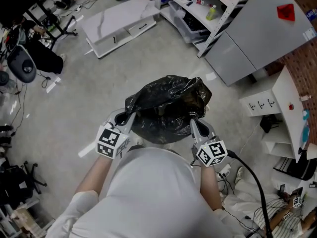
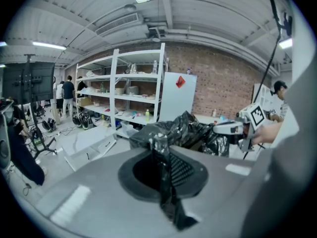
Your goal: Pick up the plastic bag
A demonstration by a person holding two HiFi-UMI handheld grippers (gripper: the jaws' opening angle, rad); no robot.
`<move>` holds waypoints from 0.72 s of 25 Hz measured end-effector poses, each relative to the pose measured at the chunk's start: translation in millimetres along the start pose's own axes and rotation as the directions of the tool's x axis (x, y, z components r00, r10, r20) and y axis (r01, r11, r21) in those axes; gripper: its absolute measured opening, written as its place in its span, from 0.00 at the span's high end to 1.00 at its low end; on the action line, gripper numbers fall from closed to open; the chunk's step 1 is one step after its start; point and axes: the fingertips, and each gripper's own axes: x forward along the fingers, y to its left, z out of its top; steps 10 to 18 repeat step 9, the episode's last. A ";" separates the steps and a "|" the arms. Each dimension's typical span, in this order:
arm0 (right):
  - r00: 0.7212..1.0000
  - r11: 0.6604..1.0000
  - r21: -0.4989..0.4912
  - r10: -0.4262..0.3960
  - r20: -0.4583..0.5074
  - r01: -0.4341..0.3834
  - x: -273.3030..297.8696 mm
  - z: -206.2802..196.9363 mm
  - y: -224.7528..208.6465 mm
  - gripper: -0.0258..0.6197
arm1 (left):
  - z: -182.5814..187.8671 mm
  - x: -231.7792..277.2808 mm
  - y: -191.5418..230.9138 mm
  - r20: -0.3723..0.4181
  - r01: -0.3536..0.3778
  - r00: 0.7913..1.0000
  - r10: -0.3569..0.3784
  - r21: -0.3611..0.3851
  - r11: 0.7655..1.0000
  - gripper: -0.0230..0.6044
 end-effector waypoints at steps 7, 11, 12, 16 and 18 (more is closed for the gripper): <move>1.000 1.000 0.021 0.009 0.010 -0.010 1.5 0.7 4.2 0.96 | 2.1 -5.2 0.1 0.004 -0.007 1.000 0.007 -0.007 1.000 0.95; 1.000 1.000 0.023 0.013 0.008 -0.013 0.3 2.8 1.4 0.96 | 5.1 -3.2 -1.7 0.003 -0.010 1.000 0.010 -0.007 1.000 0.95; 1.000 1.000 0.023 0.013 0.008 -0.013 0.3 2.8 1.4 0.96 | 5.1 -3.2 -1.7 0.003 -0.010 1.000 0.010 -0.007 1.000 0.95; 1.000 1.000 0.023 0.013 0.008 -0.013 0.3 2.8 1.4 0.96 | 5.1 -3.2 -1.7 0.003 -0.010 1.000 0.010 -0.007 1.000 0.95; 1.000 1.000 0.023 0.013 0.008 -0.013 0.3 2.8 1.4 0.96 | 5.1 -3.2 -1.7 0.003 -0.010 1.000 0.010 -0.007 1.000 0.95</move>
